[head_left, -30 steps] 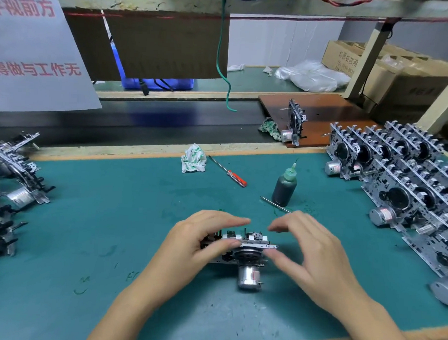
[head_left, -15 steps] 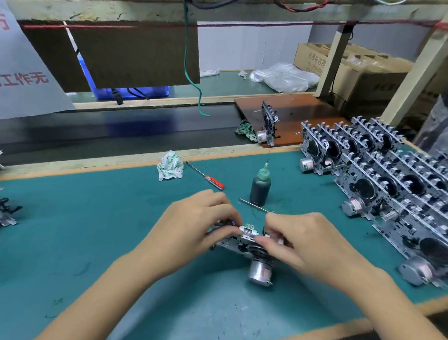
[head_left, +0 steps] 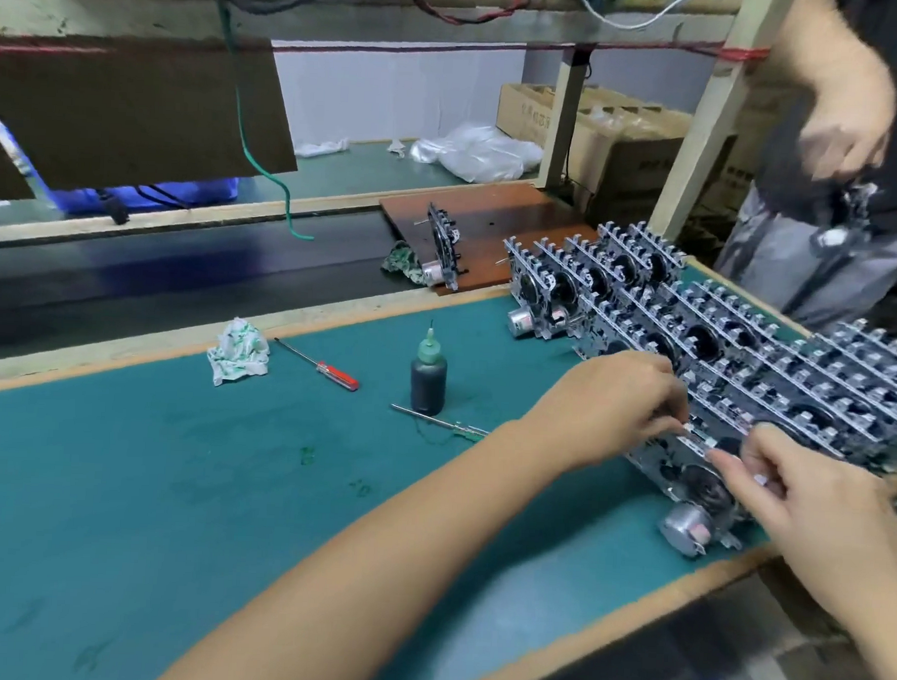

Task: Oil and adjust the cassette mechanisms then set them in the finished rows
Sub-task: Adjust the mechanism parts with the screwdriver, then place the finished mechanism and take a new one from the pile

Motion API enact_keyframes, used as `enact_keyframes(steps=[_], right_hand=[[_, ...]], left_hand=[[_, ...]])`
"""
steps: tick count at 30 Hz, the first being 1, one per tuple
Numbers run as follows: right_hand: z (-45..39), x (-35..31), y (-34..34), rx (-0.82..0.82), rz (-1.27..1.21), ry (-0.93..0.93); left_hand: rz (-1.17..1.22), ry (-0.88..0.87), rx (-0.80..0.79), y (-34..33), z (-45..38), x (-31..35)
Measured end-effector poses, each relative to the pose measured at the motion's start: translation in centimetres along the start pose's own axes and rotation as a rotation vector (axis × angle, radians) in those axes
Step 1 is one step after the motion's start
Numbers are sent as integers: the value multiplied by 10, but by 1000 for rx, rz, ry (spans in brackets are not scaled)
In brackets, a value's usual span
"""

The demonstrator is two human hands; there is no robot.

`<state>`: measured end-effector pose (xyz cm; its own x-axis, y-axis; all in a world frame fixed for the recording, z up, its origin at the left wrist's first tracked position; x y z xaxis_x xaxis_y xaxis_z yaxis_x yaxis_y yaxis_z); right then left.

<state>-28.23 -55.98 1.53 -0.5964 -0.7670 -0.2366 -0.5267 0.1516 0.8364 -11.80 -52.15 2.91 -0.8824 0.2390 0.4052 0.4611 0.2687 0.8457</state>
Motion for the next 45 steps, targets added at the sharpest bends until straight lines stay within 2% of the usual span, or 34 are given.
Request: enact_keyframes(steps=[3, 9, 12, 15, 20, 24, 27, 30, 32, 34, 37, 39, 40, 42, 45], right_hand=[[3, 1, -3, 39, -17, -39], [-9, -14, 4, 50, 97, -32], [-14, -47, 4, 83, 2, 44], [-9, -105, -18, -70, -134, 235], [3, -217, -71, -316, -223, 642], [7, -311, -114, -597, -302, 976], [7, -381, -135, -664, -387, 1090], [13, -446, -153, -802, -617, 1003], [19, -488, -160, -856, -754, 875], [25, -522, -163, -917, -878, 716], [36, -553, -169, -1051, -947, 560], [41, -560, -172, -1109, -956, 502], [42, -559, -173, -1127, -973, 465], [42, -552, -170, -1144, -1027, 399], [41, -527, -158, -1171, -1122, 368]], left_hand=[[0, -8, 18, -5, -6, 1], [-131, -67, 12, -3, 19, -9], [-86, -41, 108, 9, 58, -16], [-36, 144, 177, 24, 121, -39], [-24, 610, 358, 64, 258, -73], [-238, 871, 455, 106, 365, -63], [-490, 1014, 483, 137, 425, -48], [-737, 1183, 549, 166, 463, -42], [-773, 1303, 658, 183, 478, -46], [-698, 1478, 740, 198, 487, -59], [-569, 1743, 685, 213, 489, -82], [-545, 1771, 625, 215, 486, -94], [-520, 1755, 662, 213, 485, -98], [-533, 1728, 640, 209, 484, -99], [-484, 1659, 748, 203, 480, -83]])
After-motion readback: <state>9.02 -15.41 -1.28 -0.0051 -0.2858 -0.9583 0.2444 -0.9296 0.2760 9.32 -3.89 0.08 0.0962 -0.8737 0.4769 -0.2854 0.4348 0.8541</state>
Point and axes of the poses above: each hand's wrist, its own z-axis away from the middle knuckle, its own y-axis out of the back of the hand, x = y × z, the point moved 3 cm from there along -z, towards the middle knuckle, and after that the axes turned 1 degree about x, right-handed, at the moved point
